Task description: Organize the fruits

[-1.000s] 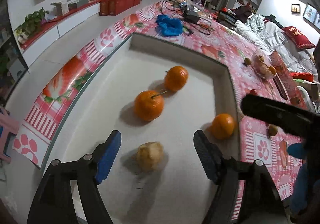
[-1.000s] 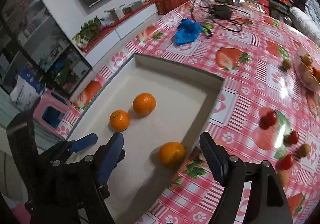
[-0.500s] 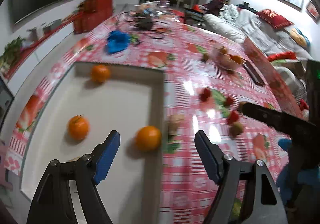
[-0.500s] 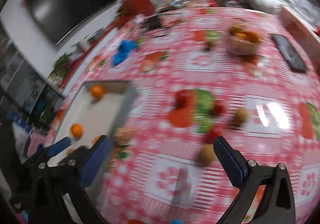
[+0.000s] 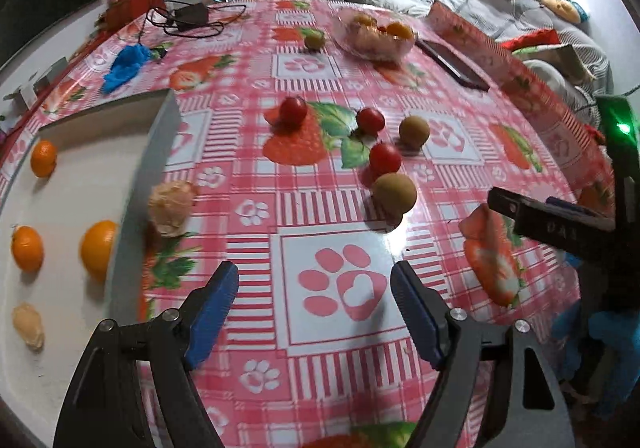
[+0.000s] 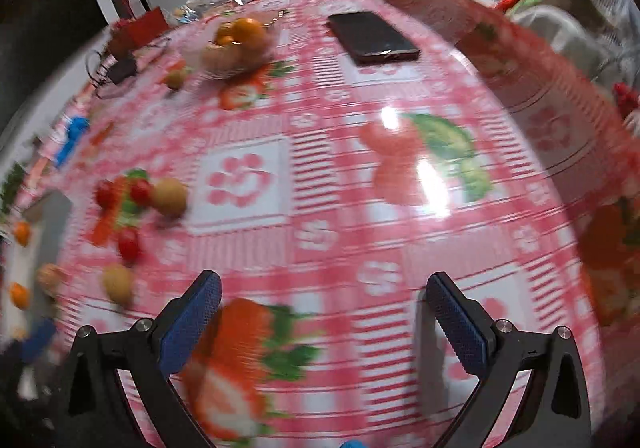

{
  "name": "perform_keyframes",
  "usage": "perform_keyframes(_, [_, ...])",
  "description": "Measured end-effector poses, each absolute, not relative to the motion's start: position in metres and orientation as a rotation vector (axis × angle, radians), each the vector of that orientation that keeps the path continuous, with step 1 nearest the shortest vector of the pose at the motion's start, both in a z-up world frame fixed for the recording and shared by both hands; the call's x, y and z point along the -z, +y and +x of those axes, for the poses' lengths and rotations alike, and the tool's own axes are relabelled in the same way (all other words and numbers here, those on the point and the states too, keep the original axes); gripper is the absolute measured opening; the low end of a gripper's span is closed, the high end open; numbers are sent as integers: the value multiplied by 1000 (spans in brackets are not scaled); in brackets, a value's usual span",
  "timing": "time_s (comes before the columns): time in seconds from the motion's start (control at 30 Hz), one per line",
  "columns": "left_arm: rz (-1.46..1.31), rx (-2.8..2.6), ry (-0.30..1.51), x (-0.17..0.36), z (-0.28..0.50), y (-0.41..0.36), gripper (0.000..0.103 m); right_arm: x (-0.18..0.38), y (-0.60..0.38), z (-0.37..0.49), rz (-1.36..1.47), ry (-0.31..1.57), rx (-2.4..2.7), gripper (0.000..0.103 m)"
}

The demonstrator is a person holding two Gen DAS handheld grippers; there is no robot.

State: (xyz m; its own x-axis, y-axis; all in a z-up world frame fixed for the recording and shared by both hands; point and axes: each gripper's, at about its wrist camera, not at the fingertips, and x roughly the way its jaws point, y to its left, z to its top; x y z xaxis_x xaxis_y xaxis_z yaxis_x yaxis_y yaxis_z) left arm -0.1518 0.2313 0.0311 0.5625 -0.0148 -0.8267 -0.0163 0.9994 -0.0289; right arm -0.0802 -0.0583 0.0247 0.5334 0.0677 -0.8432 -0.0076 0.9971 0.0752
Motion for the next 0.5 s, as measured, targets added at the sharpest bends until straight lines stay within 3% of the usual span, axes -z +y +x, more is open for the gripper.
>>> perform_keyframes(0.2, [47,-21,917,-23,-146,221,86,-20,-57,-89,11,944,-53,103])
perform_keyframes(0.37, [52,-29,881,-19,-145,219,94,-18,-56,-87,10,942,-54,103])
perform_keyframes(0.43, [45,-24,893,-17,-144,219,103,-18,-56,-87,11,942,-52,103])
perform_keyframes(0.5, [46,-23,891,-17,-144,219,103,-18,-55,-88,11,940,-51,103])
